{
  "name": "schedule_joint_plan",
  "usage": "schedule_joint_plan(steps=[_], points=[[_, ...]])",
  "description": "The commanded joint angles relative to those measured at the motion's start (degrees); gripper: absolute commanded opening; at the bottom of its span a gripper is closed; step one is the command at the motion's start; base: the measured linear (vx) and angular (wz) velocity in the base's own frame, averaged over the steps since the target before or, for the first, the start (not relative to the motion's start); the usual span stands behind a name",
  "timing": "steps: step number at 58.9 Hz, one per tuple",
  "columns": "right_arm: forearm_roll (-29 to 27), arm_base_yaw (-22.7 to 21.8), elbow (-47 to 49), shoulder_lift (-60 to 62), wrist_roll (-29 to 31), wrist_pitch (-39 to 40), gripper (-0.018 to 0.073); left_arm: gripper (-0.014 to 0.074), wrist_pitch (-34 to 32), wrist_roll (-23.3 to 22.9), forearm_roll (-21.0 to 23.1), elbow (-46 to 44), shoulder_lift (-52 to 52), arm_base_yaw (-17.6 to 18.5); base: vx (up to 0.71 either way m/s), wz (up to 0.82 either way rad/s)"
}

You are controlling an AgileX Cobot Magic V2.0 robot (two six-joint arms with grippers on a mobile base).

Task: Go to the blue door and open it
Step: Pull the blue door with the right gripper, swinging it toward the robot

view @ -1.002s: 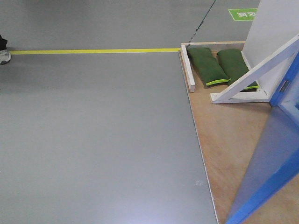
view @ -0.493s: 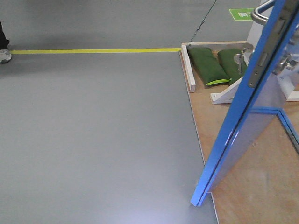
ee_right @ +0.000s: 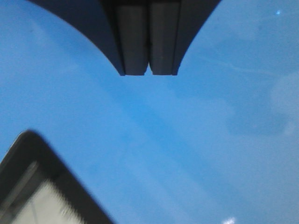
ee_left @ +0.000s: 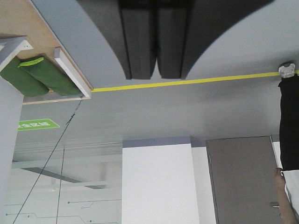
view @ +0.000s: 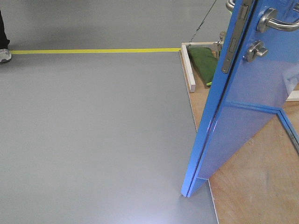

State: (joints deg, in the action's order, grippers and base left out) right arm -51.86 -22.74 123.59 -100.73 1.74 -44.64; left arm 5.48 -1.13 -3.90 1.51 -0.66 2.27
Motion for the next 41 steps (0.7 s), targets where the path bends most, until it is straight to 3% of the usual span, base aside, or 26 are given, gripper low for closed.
schedule_joint_plan(steps=[1,41], points=[[-2.06,1.47,1.32,1.76,0.68,3.92,-0.0001,0.0073,-4.79,-0.37,0.1,-1.57,-0.8,-0.03,0.0,0.0],[-1.94,1.97,1.32,-1.38,0.68,3.46,-0.0001,0.0073,-4.79,-0.37,0.1,-1.57,-0.8,-0.03,0.0,0.0]])
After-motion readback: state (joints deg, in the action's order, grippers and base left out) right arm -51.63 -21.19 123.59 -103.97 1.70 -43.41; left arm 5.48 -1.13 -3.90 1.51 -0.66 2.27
